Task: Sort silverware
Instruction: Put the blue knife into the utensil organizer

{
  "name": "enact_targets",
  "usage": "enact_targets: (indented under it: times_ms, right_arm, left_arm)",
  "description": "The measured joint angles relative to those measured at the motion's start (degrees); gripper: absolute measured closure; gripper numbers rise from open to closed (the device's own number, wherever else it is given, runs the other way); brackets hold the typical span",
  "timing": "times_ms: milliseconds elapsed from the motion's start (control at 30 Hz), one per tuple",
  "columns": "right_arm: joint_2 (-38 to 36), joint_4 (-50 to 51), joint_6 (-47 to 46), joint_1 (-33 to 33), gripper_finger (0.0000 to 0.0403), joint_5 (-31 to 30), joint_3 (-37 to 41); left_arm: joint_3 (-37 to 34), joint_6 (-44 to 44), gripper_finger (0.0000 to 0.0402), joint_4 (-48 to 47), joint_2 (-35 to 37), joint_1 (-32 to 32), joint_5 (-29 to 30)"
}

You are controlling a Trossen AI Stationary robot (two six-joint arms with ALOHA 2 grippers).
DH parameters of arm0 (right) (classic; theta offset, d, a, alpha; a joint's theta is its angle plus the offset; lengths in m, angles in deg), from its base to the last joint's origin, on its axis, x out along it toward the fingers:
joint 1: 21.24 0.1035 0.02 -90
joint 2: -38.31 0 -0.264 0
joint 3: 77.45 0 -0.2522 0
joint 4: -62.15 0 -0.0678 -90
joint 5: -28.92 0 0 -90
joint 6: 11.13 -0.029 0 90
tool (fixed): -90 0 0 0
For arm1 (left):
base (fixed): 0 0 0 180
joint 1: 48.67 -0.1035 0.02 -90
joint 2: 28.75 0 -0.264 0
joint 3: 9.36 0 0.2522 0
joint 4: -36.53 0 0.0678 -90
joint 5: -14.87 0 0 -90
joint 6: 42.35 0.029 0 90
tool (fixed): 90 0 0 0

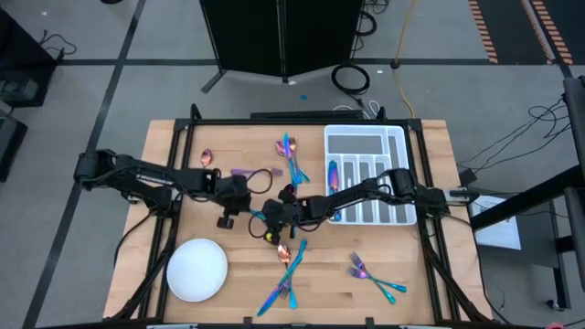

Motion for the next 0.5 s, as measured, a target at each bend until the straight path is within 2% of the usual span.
enact_targets:
  times_ms: [100, 267, 500]
  right_arm:
    - [0.0, 0.2, -0.3, -0.7, 0.0325, 2.8, 0.0]
    - [0.0, 0.5, -0.5, -1.0, 0.0325, 3.0, 0.0]
    - [-0.4, -0.1, 3.3, -0.2, 0.0325, -1.1, 0.1]
  left_arm:
    - [0.0, 0.0, 0.0322, 0.0, 0.0, 0.7, 0.7]
    - [0.0, 0.0, 0.0322, 0.0, 0.0, 0.8, 1.0]
    - [0.0, -0.3, 0.0322, -0.1, 0.0, 0.8, 1.1]
